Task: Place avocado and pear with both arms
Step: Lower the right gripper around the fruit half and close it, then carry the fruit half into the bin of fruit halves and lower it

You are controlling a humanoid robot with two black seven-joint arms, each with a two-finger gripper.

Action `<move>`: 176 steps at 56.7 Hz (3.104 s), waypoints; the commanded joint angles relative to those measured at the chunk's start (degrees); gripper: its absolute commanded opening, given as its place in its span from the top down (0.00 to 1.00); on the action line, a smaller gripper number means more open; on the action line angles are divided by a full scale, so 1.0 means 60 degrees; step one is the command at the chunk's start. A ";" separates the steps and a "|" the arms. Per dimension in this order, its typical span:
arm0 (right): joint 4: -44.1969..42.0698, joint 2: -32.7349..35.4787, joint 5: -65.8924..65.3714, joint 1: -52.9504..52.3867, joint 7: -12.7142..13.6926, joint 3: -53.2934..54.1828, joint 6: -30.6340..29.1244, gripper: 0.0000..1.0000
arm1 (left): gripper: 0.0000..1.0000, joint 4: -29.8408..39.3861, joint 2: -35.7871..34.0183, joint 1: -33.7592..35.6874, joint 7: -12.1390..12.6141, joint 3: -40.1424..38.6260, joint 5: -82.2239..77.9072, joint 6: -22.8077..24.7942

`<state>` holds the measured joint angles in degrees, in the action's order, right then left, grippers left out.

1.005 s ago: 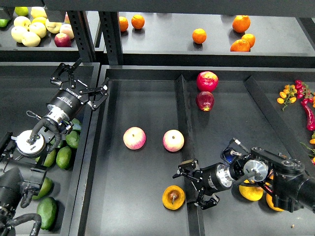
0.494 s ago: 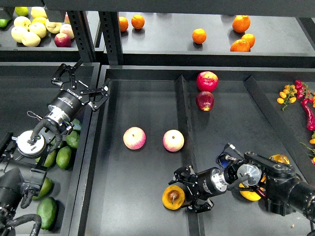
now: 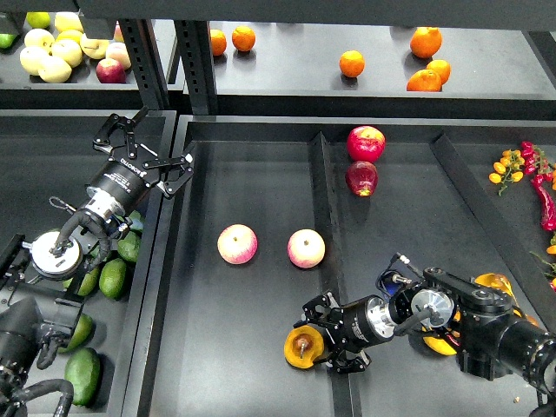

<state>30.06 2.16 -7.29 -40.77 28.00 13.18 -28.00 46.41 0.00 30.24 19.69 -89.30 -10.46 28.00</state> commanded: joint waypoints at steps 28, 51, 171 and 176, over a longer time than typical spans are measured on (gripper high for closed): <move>0.1332 0.1090 0.2064 -0.0060 0.0000 -0.0790 0.0000 0.78 | 0.02 0.0000 0.0000 -0.0001 -0.0015 0.0045 0.0000 0.0000; 0.1494 0.1339 0.2489 -0.0133 0.0000 -0.0819 0.0000 0.97 | 0.02 0.0015 0.0000 -0.0001 -0.0015 0.0074 0.0000 0.0000; -0.0088 0.3038 0.6064 -0.0060 0.0000 -0.2255 0.0000 0.62 | 0.01 0.0073 0.0000 -0.0059 -0.0015 0.0118 0.0015 0.0000; -0.0088 0.3039 0.6063 -0.0060 0.0000 -0.2240 0.0000 0.58 | 0.01 0.0073 0.0000 -0.0059 -0.0015 0.0118 0.0015 0.0000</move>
<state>29.69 20.42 29.29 -41.27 27.97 -0.37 -28.00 46.84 0.00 29.86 19.61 -88.58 -10.37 28.00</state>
